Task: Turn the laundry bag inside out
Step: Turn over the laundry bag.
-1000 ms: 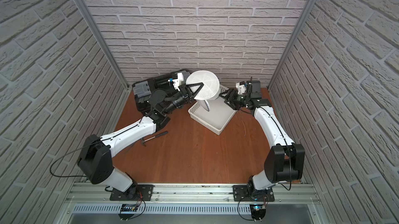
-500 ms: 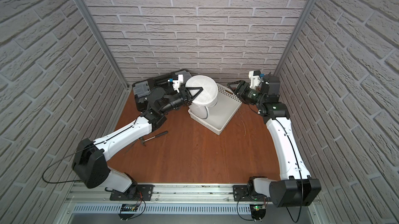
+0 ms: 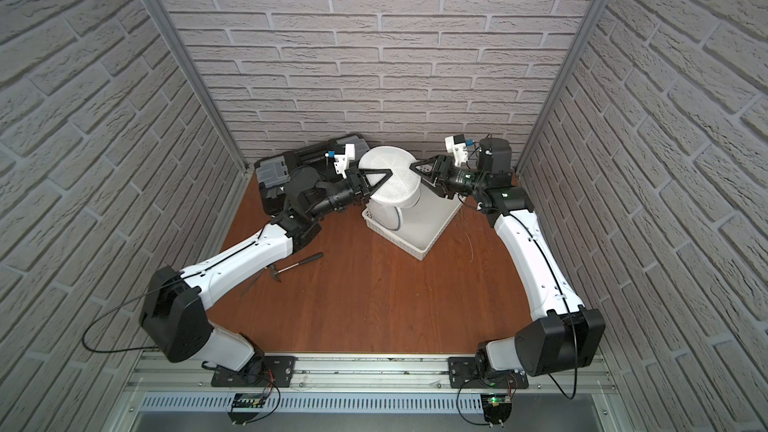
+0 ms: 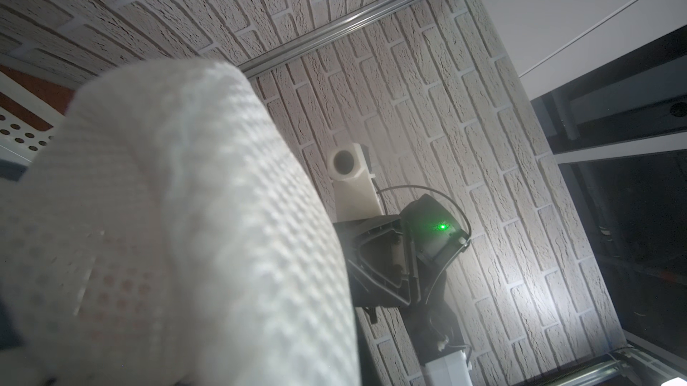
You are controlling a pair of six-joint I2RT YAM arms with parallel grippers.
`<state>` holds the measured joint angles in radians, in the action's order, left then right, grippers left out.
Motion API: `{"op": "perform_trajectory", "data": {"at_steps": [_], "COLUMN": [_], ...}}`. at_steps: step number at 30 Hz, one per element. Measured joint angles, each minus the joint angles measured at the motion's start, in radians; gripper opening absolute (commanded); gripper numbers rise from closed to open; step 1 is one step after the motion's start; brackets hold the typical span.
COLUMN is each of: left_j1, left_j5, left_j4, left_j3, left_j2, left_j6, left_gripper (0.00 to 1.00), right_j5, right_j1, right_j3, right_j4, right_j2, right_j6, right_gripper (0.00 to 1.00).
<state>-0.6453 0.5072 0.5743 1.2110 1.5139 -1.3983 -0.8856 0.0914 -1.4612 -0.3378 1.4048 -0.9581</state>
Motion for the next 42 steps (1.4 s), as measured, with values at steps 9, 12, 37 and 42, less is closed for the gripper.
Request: {"op": "perform_trajectory", "data": {"at_steps": [9, 12, 37, 42], "left_j1": [0.004, 0.01, -0.182, -0.253], "left_j5": [0.0, -0.012, -0.783, -0.657], "left_j4": [-0.003, -0.003, -0.753, -0.73], "left_j3": [0.009, 0.009, -0.082, -0.038], "left_j2": [0.0, 0.0, -0.37, -0.31], "left_j6": [0.0, 0.0, 1.154, 1.68], "left_gripper": [0.0, 0.14, 0.69, 0.76], "right_j5": [-0.029, -0.031, 0.115, 0.122], "right_j1": [0.008, 0.008, -0.001, 0.01], "right_j3": [0.082, 0.082, 0.053, 0.014], "right_j4": [0.166, 0.199, 0.205, 0.198], "right_j2": [0.02, 0.026, 0.037, 0.039], "right_j6": [-0.132, -0.164, -0.261, -0.267], "right_gripper": [0.18, 0.07, 0.03, 0.03]}}
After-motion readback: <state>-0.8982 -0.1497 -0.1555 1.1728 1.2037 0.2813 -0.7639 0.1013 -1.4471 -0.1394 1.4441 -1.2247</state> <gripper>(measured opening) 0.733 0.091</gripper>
